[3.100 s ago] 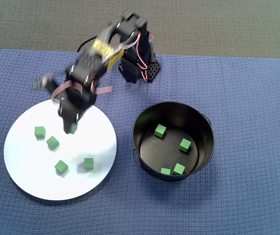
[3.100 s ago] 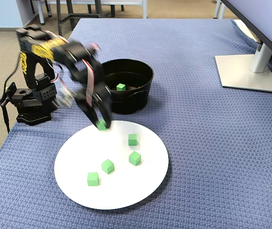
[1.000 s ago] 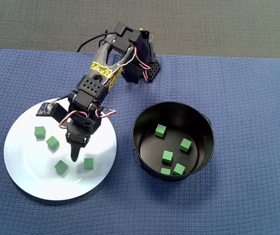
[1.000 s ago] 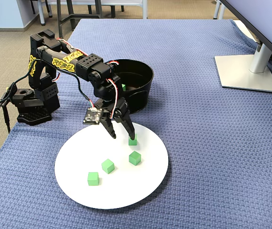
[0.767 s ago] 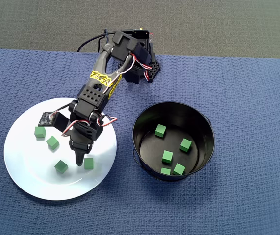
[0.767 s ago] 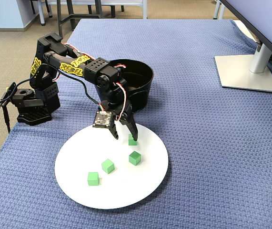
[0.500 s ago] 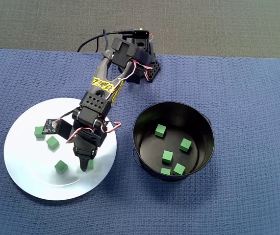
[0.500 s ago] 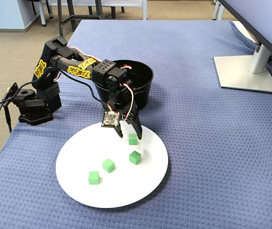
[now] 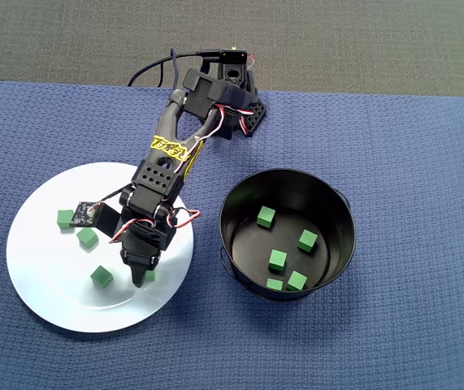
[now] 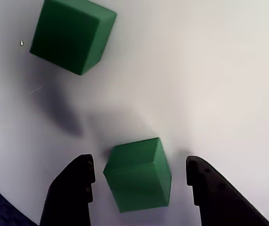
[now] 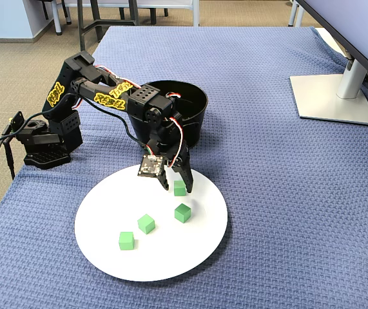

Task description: Pick up the green cubes from the white plate and place them in the black recipient

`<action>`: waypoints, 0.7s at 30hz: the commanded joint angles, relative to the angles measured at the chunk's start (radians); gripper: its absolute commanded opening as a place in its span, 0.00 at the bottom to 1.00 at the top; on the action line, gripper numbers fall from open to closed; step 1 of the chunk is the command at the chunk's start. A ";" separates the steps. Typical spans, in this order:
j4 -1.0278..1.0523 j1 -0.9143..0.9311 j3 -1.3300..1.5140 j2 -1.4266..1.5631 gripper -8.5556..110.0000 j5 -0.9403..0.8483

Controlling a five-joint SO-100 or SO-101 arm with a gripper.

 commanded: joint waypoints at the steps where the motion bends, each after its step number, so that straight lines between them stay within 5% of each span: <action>1: -0.015 -0.020 -0.074 0.006 0.21 0.000; 21: -0.032 -0.018 -0.052 0.008 0.12 -0.012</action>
